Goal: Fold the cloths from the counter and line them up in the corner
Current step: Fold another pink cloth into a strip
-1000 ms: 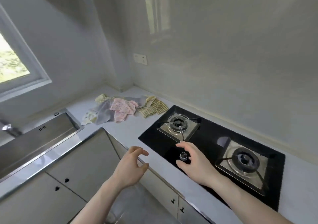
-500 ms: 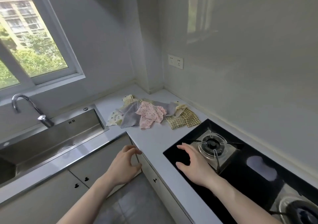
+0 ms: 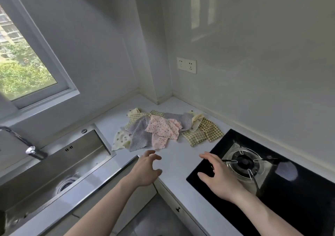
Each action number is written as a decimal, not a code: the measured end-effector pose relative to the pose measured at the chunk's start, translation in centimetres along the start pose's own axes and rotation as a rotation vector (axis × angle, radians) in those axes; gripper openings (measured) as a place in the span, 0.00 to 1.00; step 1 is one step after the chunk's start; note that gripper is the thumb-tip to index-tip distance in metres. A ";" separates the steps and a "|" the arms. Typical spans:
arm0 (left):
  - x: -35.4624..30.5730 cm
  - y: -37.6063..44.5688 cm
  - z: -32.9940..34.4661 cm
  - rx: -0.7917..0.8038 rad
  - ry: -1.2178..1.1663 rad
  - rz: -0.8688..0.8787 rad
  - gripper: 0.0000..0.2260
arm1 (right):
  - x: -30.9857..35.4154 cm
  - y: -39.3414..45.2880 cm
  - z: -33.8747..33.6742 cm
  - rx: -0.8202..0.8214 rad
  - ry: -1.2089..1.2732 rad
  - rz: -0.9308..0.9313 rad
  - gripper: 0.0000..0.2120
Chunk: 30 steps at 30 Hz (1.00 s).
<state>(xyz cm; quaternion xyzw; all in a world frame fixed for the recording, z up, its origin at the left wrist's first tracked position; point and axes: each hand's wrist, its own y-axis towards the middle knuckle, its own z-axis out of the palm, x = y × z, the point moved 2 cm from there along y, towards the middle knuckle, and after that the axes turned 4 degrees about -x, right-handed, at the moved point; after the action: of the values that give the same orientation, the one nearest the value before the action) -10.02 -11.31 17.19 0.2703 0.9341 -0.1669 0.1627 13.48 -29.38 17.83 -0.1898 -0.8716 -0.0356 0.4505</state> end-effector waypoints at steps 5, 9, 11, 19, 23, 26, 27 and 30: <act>4.2 8.1 -1.3 0.086 0.015 0.092 0.24 | 1.0 4.9 3.6 -0.066 -0.017 0.115 0.28; 8.4 14.2 -2.2 0.110 0.048 0.158 0.25 | 1.4 9.4 7.0 -0.101 -0.028 0.168 0.28; 10.6 17.2 -2.5 0.103 0.080 0.193 0.25 | 1.3 11.5 8.3 -0.114 -0.024 0.202 0.27; 14.6 27.1 0.1 0.107 0.201 0.302 0.16 | -1.9 18.3 12.0 -0.148 -0.059 0.231 0.25; 17.2 30.8 4.5 -0.006 0.165 0.278 0.20 | -5.8 20.3 14.3 -0.163 -0.082 0.206 0.25; 18.9 31.9 7.9 -0.158 0.099 0.365 0.20 | -9.5 21.2 16.1 -0.174 -0.132 0.176 0.23; 19.3 31.7 8.7 -0.232 0.057 0.389 0.18 | -10.6 21.4 16.8 -0.183 -0.152 0.167 0.23; 20.0 31.3 10.2 -0.411 -0.038 0.452 0.18 | -13.2 21.7 19.1 -0.233 -0.303 0.072 0.28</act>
<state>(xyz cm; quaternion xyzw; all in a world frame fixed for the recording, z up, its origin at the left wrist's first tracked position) -6.38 18.65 -6.77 0.4295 0.8613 0.0612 0.2645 13.46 -8.81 -6.37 -0.2749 -0.9121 -0.0910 0.2903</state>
